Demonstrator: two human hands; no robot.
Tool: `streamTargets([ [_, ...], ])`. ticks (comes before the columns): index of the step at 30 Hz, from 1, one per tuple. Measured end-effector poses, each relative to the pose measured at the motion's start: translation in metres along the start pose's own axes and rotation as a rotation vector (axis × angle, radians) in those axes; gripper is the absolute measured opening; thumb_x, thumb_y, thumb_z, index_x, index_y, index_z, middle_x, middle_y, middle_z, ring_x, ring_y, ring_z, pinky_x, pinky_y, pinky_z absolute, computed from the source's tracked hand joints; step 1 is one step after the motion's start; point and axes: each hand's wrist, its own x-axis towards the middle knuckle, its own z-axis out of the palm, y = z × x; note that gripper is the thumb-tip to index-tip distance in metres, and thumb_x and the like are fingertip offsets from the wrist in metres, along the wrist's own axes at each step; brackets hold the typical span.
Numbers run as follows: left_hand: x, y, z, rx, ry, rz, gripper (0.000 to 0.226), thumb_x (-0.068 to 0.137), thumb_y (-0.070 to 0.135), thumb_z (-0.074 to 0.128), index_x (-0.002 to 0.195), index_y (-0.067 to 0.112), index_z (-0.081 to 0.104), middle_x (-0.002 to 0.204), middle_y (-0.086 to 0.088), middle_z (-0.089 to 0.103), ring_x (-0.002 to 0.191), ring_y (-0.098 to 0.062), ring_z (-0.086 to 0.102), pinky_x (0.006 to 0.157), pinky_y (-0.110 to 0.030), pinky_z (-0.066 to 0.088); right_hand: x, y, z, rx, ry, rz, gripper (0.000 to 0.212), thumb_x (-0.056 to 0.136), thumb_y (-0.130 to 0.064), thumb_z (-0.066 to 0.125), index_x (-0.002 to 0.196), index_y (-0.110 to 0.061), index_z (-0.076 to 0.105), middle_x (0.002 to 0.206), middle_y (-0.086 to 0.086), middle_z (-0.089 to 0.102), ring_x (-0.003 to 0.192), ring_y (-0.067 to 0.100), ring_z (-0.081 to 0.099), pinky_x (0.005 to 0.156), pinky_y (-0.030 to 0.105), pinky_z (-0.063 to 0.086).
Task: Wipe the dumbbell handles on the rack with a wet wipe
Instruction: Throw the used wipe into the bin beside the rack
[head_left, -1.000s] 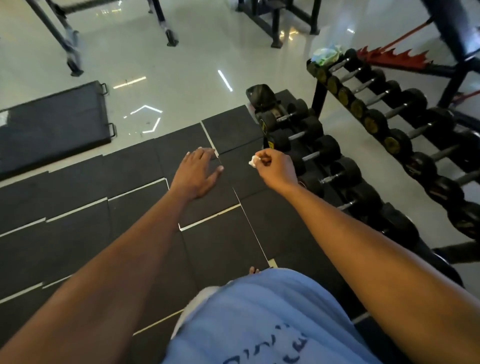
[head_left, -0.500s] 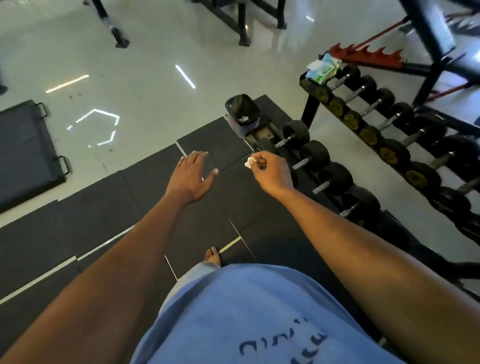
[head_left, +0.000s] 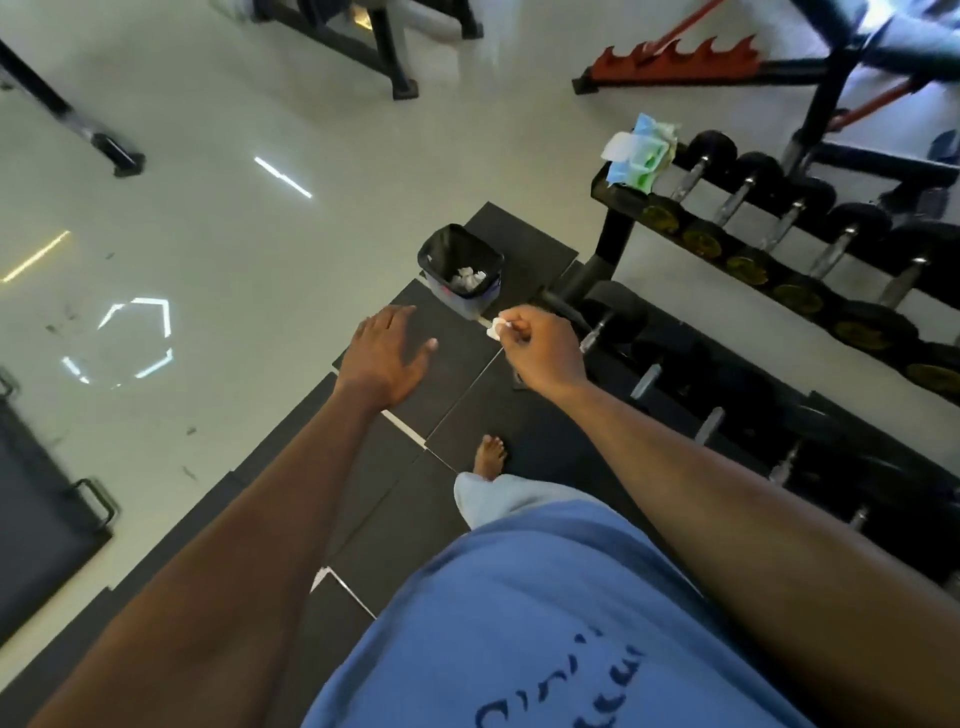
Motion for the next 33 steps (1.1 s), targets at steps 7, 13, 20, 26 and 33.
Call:
streamTargets([
  [7,0.160,-0.055,-0.028,-0.012,-0.052,-0.008,0.065,0.106,0.052,0.057,0.157,0.012,0.047,0.159,-0.013,0.050,0.145,-0.036,0.048,0.126,-0.048,0.032,0.155,-0.030,0.033,-0.043,0.010,0.071,0.024,0.103,-0.034,0.067,0.118,-0.021,0.078,0.108,-0.001,0.080,0.099,0.014,0.073,0.078,0.025,0.051],
  [13,0.307,-0.087,-0.002,-0.021,-0.183,0.070,0.065,0.107,0.054,0.052,0.158,0.013,0.046,0.160,-0.011,0.049,0.148,-0.033,0.045,0.127,-0.050,0.032,0.278,-0.016,0.070,-0.019,0.121,0.246,0.020,0.103,-0.035,0.070,0.118,-0.025,0.077,0.109,-0.006,0.078,0.096,0.008,0.071,0.084,0.028,0.060],
  [20,0.486,-0.163,0.103,-0.100,-0.255,0.122,0.064,0.104,0.050,0.055,0.153,0.009,0.052,0.156,-0.013,0.054,0.146,-0.033,0.049,0.123,-0.049,0.037,0.405,0.086,0.173,0.010,0.293,0.442,0.017,0.102,-0.029,0.071,0.115,-0.022,0.079,0.104,-0.005,0.078,0.092,0.008,0.070,0.084,0.031,0.060],
  [26,0.585,-0.239,0.205,-0.050,-0.399,0.254,0.059,0.105,0.046,0.061,0.151,0.011,0.052,0.152,-0.012,0.057,0.143,-0.032,0.053,0.119,-0.049,0.043,0.471,0.169,0.277,0.060,0.400,0.618,0.012,0.100,-0.029,0.073,0.107,-0.022,0.080,0.098,-0.007,0.077,0.086,0.007,0.069,0.080,0.027,0.058],
  [33,0.650,-0.279,0.272,-0.038,-0.484,0.299,0.058,0.105,0.047,0.061,0.150,0.012,0.052,0.149,-0.010,0.058,0.137,-0.031,0.056,0.114,-0.049,0.047,0.534,0.218,0.354,0.143,0.460,0.786,0.006,0.098,-0.025,0.074,0.099,-0.023,0.079,0.095,-0.005,0.076,0.085,0.010,0.069,0.076,0.026,0.055],
])
